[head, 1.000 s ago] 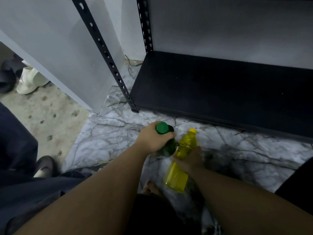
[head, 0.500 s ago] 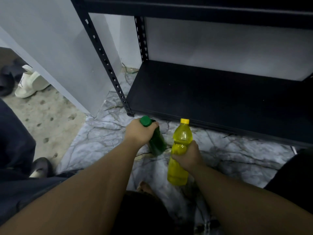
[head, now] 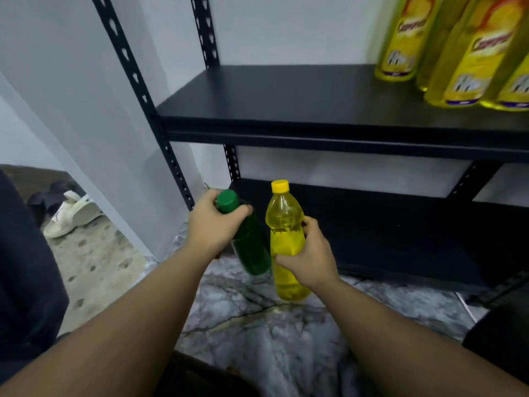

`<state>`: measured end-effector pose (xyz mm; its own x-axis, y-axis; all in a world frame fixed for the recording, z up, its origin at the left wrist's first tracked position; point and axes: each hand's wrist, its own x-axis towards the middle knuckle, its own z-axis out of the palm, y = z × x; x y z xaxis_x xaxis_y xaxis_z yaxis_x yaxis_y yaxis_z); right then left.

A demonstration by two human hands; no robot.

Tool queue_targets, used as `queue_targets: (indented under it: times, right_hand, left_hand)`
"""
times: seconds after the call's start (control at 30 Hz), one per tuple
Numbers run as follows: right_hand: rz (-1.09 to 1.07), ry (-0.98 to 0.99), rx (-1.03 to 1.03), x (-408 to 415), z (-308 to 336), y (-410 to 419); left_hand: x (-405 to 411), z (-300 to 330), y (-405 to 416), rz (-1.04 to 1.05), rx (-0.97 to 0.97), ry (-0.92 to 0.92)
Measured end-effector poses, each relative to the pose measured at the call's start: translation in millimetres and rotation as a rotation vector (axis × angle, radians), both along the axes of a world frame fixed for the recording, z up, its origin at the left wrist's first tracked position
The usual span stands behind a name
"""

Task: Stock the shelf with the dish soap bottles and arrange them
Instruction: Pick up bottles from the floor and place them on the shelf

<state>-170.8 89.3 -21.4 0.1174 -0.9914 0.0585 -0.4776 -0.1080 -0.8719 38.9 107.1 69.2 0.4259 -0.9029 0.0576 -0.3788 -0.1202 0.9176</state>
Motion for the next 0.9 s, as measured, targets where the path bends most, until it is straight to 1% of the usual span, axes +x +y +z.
queue_targets:
  times: [0.13, 0.27, 0.4, 0.57, 0.67, 0.9]
  right_hand:
    - [-0.015, -0.07, -0.106, -11, 48, 1]
    - [-0.026, -0.137, -0.193, -29, 89, 2]
    - [-0.043, -0.157, -0.306, -50, 132, 2]
    - [-0.083, -0.174, -0.433, -74, 187, -3]
    - [-0.092, -0.182, -0.5, -84, 221, -10]
    - [-0.104, -0.209, -0.59, -97, 282, -42]
  left_hand:
    - [-10, 59, -8, -0.014, -0.152, 0.019]
    - [-35, 120, -17, -0.077, -0.324, 0.027]
    - [-50, 171, -21, -0.11, -0.354, 0.025]
    - [-72, 221, -28, -0.156, -0.387, 0.055]
    - [-84, 250, -34, -0.163, -0.432, 0.04]
    - [-110, 313, -60, -0.151, -0.538, 0.017]
